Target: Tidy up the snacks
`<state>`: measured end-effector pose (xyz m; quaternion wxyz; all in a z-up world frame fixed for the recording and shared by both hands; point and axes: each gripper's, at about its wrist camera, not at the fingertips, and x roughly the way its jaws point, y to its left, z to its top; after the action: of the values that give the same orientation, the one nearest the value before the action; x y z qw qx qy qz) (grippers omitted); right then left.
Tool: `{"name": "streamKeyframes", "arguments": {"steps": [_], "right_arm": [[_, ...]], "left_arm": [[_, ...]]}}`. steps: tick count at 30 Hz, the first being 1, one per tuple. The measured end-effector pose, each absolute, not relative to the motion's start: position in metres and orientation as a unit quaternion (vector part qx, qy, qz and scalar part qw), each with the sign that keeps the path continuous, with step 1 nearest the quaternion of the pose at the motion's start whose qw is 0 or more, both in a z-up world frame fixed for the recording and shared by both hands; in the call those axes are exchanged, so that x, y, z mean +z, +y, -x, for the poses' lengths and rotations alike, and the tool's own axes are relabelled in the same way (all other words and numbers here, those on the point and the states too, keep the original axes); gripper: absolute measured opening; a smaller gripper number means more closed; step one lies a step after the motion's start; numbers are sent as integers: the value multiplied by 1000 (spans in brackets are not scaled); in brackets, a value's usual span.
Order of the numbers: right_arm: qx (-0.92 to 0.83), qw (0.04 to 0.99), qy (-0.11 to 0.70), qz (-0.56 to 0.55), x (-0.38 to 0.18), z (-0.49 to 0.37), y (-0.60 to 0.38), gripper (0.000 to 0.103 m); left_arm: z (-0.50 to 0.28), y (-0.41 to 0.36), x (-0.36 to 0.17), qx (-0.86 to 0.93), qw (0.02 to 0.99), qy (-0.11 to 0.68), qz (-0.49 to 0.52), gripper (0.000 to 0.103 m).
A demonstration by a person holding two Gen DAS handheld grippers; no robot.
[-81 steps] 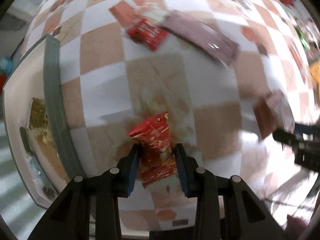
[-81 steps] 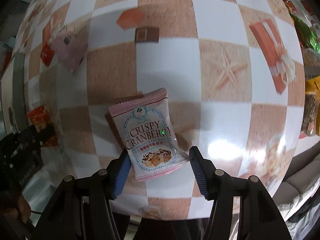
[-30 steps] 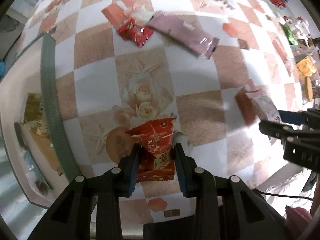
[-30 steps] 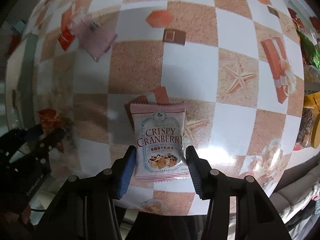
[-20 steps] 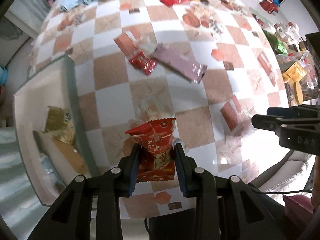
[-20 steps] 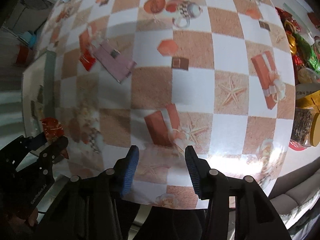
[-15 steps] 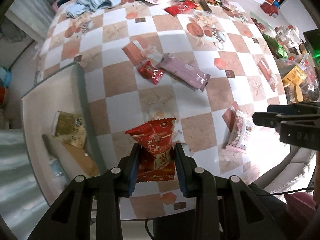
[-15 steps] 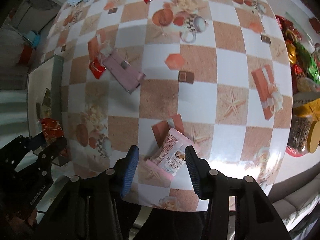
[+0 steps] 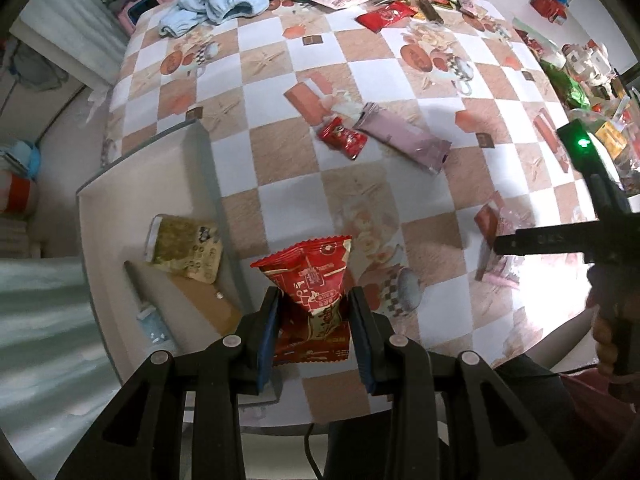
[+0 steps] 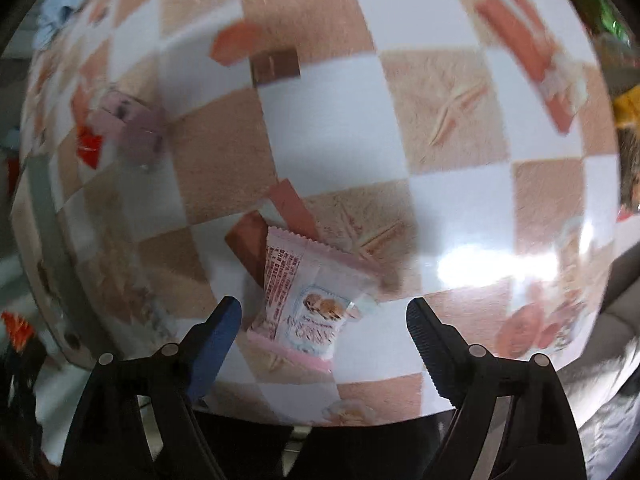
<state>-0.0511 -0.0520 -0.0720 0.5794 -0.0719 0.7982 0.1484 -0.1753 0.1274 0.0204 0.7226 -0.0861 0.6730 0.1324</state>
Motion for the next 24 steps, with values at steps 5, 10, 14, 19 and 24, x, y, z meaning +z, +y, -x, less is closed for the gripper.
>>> {"name": "streamKeyframes", "arguments": {"steps": [5, 10, 14, 19, 24], "right_arm": [[146, 596, 776, 144, -76, 63, -27, 58], [167, 594, 771, 160, -67, 66, -16, 43], [191, 596, 764, 155, -54, 68, -8, 43], [229, 609, 743, 158, -24, 68, 16, 43], [260, 616, 724, 168, -2, 79, 48, 43]], "left_arm": [[184, 134, 23, 142, 721, 673, 79, 37], [189, 147, 28, 157, 726, 663, 98, 37], [193, 156, 32, 164, 732, 652, 111, 37], [198, 167, 32, 171, 734, 645, 127, 37], [205, 179, 35, 179, 738, 635, 141, 37]]}}
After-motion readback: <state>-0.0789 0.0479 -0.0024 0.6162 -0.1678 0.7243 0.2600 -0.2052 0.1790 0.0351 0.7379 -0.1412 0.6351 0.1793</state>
